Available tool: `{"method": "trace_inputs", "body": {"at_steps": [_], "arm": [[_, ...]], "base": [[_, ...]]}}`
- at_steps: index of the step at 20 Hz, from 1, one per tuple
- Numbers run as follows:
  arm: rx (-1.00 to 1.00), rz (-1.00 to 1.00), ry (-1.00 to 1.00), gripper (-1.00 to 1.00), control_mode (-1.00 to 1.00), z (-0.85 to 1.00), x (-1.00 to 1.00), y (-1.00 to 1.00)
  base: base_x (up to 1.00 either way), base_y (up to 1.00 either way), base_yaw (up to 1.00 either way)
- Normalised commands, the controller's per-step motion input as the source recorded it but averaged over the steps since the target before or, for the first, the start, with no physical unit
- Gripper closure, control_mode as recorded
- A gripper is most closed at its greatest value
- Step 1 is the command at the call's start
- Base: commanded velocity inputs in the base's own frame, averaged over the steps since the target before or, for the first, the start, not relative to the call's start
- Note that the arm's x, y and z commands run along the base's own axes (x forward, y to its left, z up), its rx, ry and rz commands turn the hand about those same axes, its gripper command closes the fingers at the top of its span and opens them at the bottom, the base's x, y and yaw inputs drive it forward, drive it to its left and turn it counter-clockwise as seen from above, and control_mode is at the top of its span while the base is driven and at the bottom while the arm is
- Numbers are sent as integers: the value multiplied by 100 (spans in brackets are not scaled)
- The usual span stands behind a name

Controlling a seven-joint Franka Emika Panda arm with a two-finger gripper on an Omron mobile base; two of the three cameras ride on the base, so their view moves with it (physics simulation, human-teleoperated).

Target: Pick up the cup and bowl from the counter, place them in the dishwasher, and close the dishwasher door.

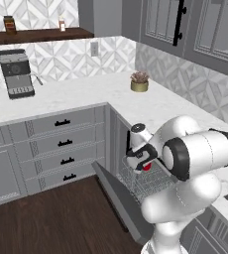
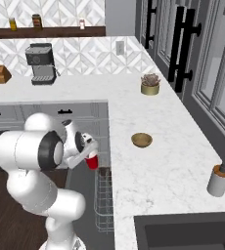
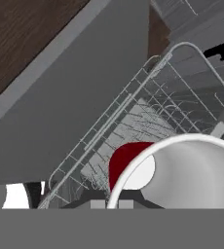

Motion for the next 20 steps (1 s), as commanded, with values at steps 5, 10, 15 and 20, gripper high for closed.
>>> {"method": "trace_inputs", "body": {"at_steps": [5, 10, 15, 20], "arm": [[-18, 29, 16, 100, -100, -26, 62, 12], [-17, 20, 17, 100, -100, -29, 48, 0], [-13, 18, 9, 100, -100, -44, 59, -1], [-12, 18, -1, 100, -100, -69, 39, -10]], "base": [[0, 0, 0], [0, 0, 0], [0, 0, 0], [0, 0, 0]]}}
